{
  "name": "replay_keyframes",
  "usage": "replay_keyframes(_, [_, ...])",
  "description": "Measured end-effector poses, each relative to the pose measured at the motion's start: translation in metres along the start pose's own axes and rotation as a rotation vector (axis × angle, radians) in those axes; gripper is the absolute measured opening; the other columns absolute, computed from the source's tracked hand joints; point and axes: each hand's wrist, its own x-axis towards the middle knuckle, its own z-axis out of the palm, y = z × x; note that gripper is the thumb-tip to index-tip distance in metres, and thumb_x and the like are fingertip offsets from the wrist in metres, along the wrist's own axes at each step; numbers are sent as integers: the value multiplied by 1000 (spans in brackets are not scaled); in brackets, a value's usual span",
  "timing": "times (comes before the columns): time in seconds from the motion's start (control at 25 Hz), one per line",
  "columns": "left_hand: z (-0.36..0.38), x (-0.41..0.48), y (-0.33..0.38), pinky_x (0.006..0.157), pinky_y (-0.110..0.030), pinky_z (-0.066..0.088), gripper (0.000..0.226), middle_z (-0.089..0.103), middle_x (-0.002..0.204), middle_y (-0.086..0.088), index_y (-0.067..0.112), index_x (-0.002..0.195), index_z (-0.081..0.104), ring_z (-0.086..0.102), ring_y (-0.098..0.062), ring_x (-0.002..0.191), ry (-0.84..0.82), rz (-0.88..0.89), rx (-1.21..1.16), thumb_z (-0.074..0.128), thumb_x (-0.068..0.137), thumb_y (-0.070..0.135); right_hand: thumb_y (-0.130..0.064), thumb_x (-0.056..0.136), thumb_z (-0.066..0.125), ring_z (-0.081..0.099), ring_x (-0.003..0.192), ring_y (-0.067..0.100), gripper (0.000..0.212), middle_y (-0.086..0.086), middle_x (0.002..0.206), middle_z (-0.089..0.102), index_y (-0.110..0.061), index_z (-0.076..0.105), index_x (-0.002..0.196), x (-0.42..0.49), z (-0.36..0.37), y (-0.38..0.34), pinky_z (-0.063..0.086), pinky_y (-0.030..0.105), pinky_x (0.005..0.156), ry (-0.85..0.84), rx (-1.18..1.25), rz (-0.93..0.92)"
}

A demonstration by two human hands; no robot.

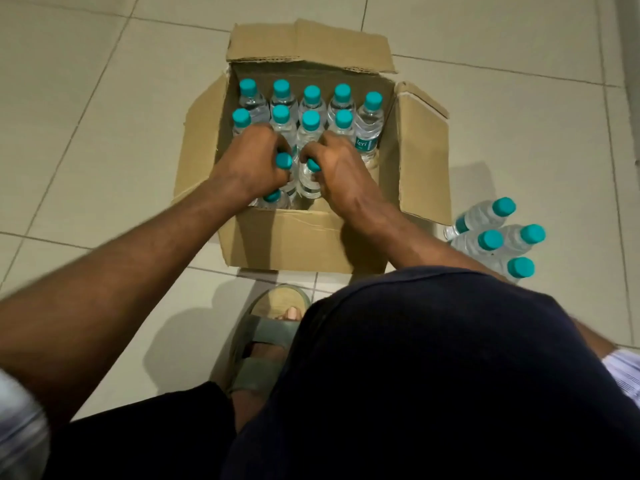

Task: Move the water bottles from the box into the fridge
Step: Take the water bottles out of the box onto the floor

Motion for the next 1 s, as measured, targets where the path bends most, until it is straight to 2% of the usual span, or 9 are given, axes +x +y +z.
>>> replay_keyframes(0.08, [-20, 4, 18, 74, -26, 51, 42, 70, 110, -7, 10, 116, 69, 66, -17, 93, -17, 1, -20, 80, 78, 22, -8, 91, 66, 54, 116, 23, 34, 10, 125, 58, -13, 63, 125, -13, -19, 1, 51, 36, 97, 72, 43, -13])
replay_keyframes(0.24, [-84, 23, 90, 69, -33, 51, 43, 69, 102, -4, 12, 115, 68, 62, -20, 82, -15, 193, 34, 79, 77, 31, -22, 92, 66, 55, 108, 15, 32, 4, 119, 57, -19, 64, 124, -46, -100, 11, 47, 24, 91, 328, 172, 66])
replay_keyframes(0.36, [-105, 54, 155, 88, -47, 52, 40, 61, 105, 0, 27, 113, 60, 60, -24, 93, -61, 346, -94, 63, 86, 56, -30, 96, 62, 52, 98, 7, 33, 1, 112, 55, -13, 63, 125, -80, -175, 34, 51, 22, 83, 510, 181, 123])
replay_keyframes(0.44, [-98, 62, 200, 93, -44, 51, 45, 61, 109, 3, 30, 115, 59, 59, -22, 97, -98, 397, -205, 59, 84, 62, -32, 98, 61, 52, 99, 5, 36, 5, 118, 58, -12, 62, 127, -105, -212, 53, 48, 11, 78, 555, 138, 214])
replay_keyframes(0.52, [-77, 63, 240, 84, -33, 53, 44, 64, 108, 8, 31, 116, 64, 60, -14, 94, -15, 414, -254, 67, 77, 52, -31, 97, 62, 52, 100, 5, 35, 6, 121, 58, -14, 62, 127, -126, -227, 77, 42, 2, 74, 562, 88, 314])
replay_keyframes(0.6, [-46, 58, 275, 73, -23, 53, 43, 68, 105, 10, 27, 108, 71, 62, -7, 88, 41, 472, -318, 75, 70, 46, -29, 94, 65, 52, 98, 5, 33, 4, 119, 59, -15, 64, 124, -146, -221, 112, 43, 5, 75, 565, 25, 401])
replay_keyframes(0.72, [8, 73, 299, 73, -21, 49, 41, 71, 108, 2, 21, 107, 76, 65, -12, 93, -75, 511, -282, 83, 69, 35, -26, 90, 67, 57, 97, 10, 28, 0, 112, 60, -18, 65, 117, -170, -186, 163, 54, 29, 85, 540, 5, 531])
replay_keyframes(0.8, [45, 81, 306, 76, -23, 43, 44, 68, 115, -3, 18, 114, 74, 63, -18, 101, -183, 563, -155, 84, 73, 30, -25, 90, 68, 60, 96, 15, 26, 1, 110, 61, -19, 66, 116, -181, -155, 185, 55, 38, 85, 488, -14, 611])
replay_keyframes(1.0, [103, 92, 302, 83, -22, 39, 41, 63, 124, -5, 16, 121, 69, 57, -17, 103, -342, 581, -125, 78, 82, 22, -20, 95, 67, 58, 96, 13, 25, 5, 114, 65, -15, 66, 119, -188, -106, 203, 50, 23, 84, 329, -17, 722])
